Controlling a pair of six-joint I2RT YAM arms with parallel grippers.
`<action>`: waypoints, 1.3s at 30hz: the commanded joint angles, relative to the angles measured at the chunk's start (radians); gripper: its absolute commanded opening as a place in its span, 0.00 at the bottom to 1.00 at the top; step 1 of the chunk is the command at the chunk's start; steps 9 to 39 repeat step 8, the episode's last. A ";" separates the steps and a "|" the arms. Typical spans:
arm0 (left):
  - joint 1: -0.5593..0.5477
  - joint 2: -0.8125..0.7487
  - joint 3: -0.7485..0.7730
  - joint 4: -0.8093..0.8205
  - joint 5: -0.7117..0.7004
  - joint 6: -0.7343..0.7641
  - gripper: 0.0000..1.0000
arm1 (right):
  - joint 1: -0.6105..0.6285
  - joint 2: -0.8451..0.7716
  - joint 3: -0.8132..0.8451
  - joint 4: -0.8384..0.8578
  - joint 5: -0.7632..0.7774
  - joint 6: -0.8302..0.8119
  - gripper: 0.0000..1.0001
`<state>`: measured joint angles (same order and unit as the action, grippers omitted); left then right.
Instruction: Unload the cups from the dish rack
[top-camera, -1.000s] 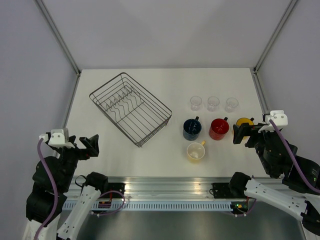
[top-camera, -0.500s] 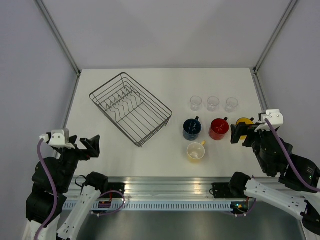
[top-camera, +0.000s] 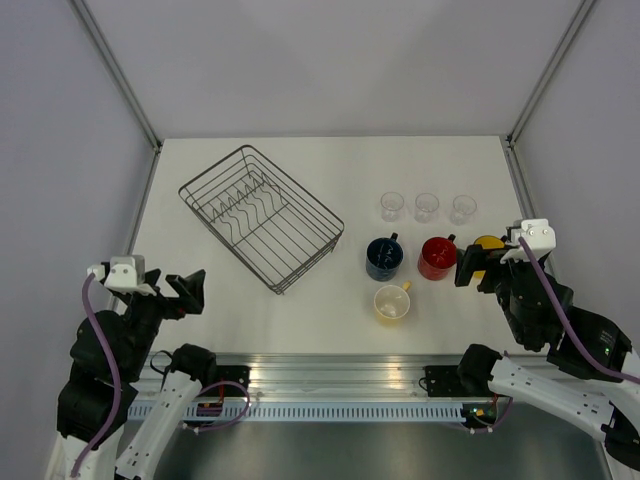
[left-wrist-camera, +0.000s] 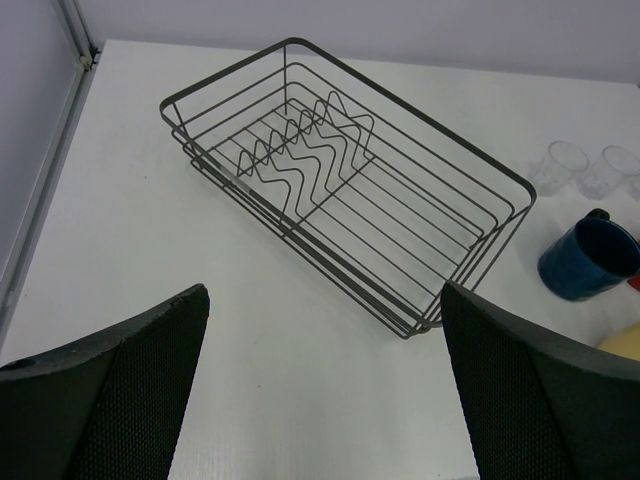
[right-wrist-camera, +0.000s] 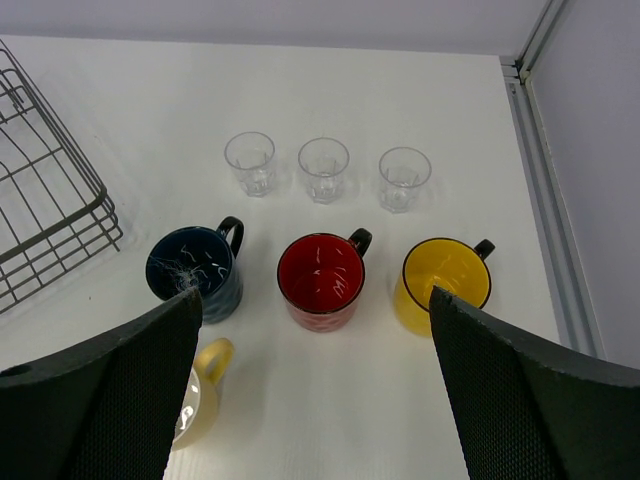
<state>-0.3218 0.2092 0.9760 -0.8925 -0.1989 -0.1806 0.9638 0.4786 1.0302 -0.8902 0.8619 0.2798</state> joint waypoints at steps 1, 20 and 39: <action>0.004 -0.004 -0.002 0.050 0.018 0.013 1.00 | 0.000 -0.005 -0.001 0.023 0.002 -0.014 0.98; 0.004 -0.002 -0.003 0.055 0.021 0.013 1.00 | 0.000 -0.005 -0.001 0.025 0.000 -0.016 0.98; 0.004 -0.002 -0.003 0.055 0.021 0.013 1.00 | 0.000 -0.005 -0.001 0.025 0.000 -0.016 0.98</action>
